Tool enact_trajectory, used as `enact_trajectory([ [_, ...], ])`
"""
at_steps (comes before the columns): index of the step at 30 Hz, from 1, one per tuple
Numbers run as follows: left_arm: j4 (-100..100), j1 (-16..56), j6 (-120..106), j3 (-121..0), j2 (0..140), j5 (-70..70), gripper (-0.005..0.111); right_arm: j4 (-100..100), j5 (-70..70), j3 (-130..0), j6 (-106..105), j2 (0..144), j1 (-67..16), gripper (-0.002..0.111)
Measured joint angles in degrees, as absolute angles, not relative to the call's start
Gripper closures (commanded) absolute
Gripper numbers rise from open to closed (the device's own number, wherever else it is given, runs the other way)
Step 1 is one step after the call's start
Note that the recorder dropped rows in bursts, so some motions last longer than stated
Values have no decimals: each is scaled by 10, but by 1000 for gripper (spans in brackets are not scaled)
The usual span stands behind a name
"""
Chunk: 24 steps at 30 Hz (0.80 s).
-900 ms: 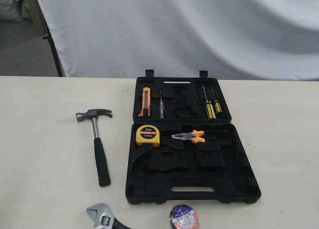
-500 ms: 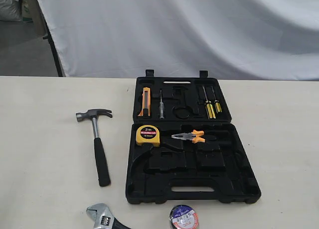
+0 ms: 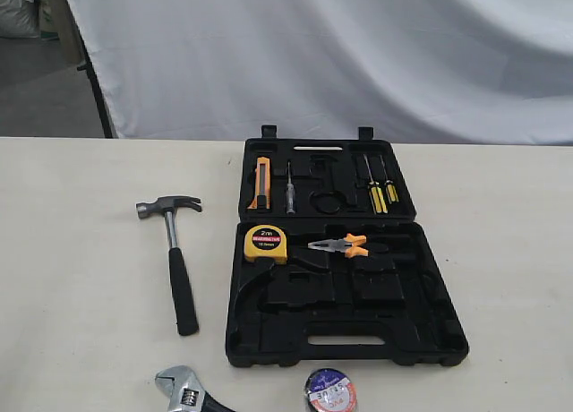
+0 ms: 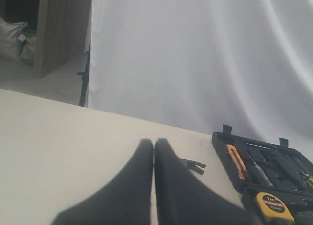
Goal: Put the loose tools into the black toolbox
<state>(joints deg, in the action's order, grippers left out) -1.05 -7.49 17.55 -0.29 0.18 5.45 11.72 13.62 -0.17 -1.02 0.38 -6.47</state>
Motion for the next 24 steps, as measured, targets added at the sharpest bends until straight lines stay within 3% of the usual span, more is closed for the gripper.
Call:
enact_trajectory([
  [24,-11,-75,175,-3,2,54,106,90,134,-2,-55,4,-65,109],
])
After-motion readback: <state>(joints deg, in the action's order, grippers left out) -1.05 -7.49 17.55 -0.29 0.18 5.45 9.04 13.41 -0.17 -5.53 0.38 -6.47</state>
